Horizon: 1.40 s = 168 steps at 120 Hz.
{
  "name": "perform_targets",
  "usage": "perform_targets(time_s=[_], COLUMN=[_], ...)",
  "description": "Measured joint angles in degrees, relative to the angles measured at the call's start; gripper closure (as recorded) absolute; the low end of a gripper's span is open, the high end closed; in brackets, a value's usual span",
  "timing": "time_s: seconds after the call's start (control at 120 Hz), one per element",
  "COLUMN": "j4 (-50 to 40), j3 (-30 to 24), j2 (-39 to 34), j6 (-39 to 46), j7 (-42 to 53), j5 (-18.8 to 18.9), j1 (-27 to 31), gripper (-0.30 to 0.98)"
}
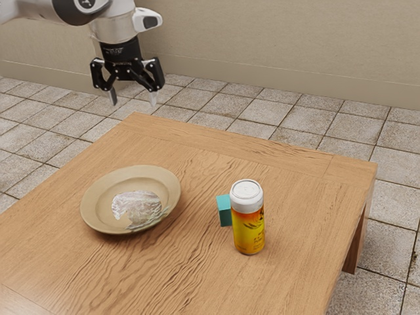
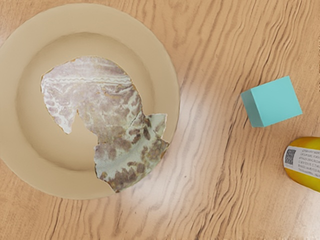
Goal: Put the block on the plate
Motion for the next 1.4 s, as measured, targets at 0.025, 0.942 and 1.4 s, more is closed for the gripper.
perform_targets(time_s=[0.025, 0.942, 1.4], j4=[0.23, 30.68, 28.86], j3=[0.00, 41.25, 40.84], j2=[0.12, 43.98, 47.47], j6=[-0.10, -4.86, -0.83], j7=[0.47, -4.84, -8.45], j5=[0.07, -27.58, -33.96], j1=[-0.13, -28.12, -30.11], gripper=[0.00, 0.00, 0.00])
